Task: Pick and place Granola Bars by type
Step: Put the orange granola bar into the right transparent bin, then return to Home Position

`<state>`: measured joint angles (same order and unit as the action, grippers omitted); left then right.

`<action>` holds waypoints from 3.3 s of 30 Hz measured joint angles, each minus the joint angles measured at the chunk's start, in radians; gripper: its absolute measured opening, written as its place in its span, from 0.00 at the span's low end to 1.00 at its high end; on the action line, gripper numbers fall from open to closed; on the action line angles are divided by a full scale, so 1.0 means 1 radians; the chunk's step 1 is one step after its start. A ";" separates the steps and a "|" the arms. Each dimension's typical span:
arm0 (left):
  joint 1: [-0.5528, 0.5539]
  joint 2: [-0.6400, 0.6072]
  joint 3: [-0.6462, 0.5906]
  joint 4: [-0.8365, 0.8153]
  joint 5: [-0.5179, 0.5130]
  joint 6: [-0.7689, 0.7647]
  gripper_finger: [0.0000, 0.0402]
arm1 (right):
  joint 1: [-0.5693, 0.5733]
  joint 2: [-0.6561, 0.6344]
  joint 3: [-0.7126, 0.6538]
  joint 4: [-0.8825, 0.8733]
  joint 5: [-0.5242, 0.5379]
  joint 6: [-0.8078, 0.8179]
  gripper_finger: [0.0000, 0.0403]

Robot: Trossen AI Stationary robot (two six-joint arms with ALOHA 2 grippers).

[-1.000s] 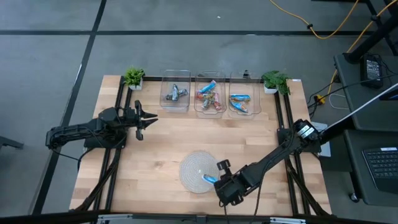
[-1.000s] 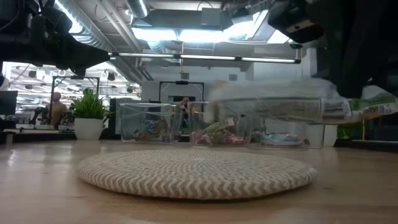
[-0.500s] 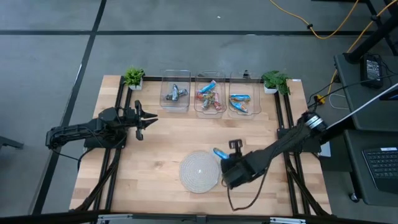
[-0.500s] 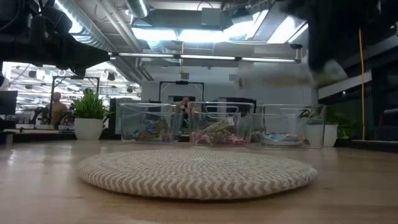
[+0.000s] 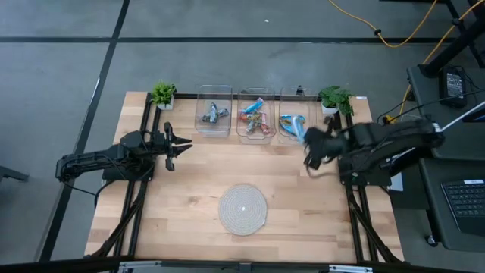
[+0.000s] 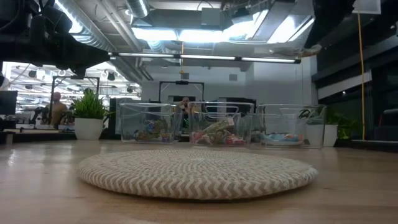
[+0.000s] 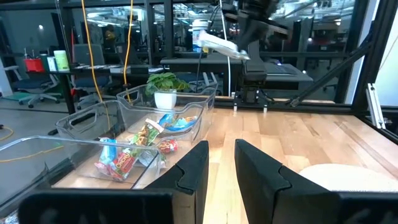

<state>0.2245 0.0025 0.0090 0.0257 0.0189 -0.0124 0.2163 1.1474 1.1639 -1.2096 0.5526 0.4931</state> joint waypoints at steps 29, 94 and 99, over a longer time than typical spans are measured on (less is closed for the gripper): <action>0.000 0.000 0.000 0.000 0.000 0.000 0.18 | -0.656 0.140 -0.041 0.182 -0.189 -0.358 0.01; 0.000 0.000 0.000 0.000 0.000 0.000 0.18 | -0.333 -0.155 -0.498 1.296 -1.016 -0.703 0.03; 0.000 0.000 0.000 0.000 0.000 0.000 0.18 | -0.152 -0.247 -0.759 1.599 -0.978 -0.764 0.01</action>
<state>0.2241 0.0025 0.0086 0.0257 0.0189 -0.0124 0.0643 0.9003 0.4052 0.3890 -0.4259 -0.2714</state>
